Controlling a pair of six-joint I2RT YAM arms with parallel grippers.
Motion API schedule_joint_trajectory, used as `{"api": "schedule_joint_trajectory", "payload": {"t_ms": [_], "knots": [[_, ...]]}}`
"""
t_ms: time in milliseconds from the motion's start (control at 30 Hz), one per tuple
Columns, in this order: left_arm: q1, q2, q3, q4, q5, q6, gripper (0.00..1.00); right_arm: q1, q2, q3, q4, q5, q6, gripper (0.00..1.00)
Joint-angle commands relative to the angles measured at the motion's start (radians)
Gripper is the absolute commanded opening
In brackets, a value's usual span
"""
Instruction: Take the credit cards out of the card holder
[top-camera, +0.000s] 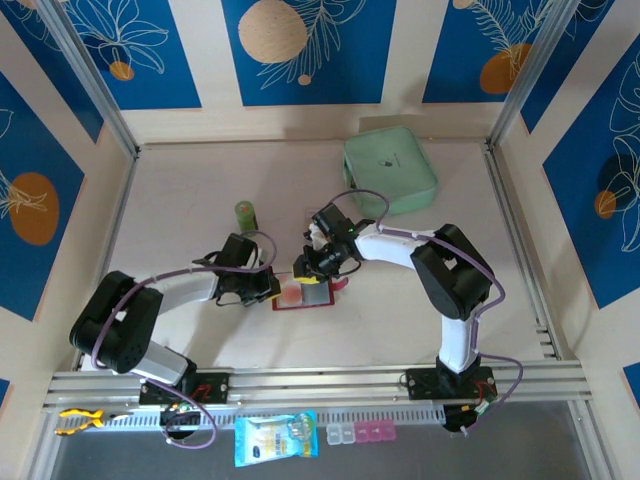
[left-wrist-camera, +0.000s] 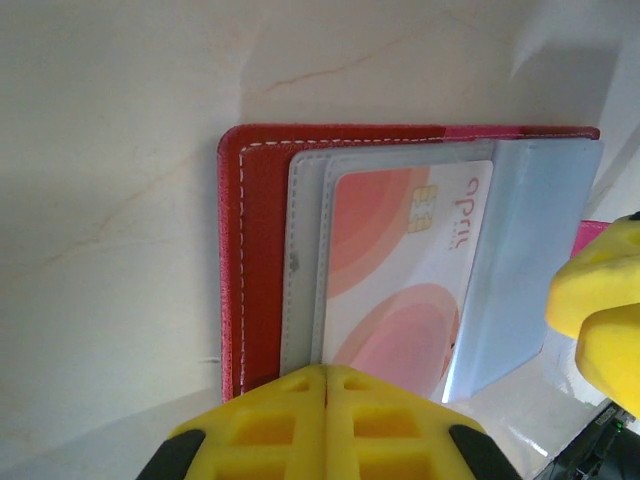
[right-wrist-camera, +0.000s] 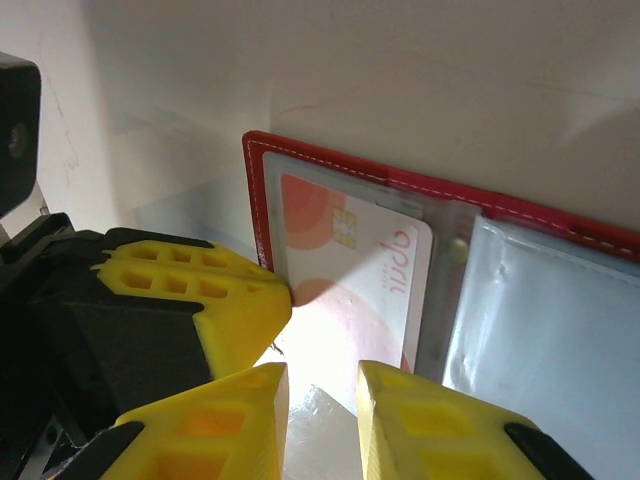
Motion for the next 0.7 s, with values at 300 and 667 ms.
{"api": "schedule_joint_trajectory", "payload": {"t_ms": [300,667], "knots": [[0.007,-0.04,0.033,-0.052,-0.039,0.031,0.04,0.013,0.042,0.028,-0.042,-0.02,-0.005,0.26],[0.008,0.004,0.04,-0.069,-0.044,0.05,0.04,0.017,0.056,0.028,-0.045,-0.021,-0.005,0.26]]}}
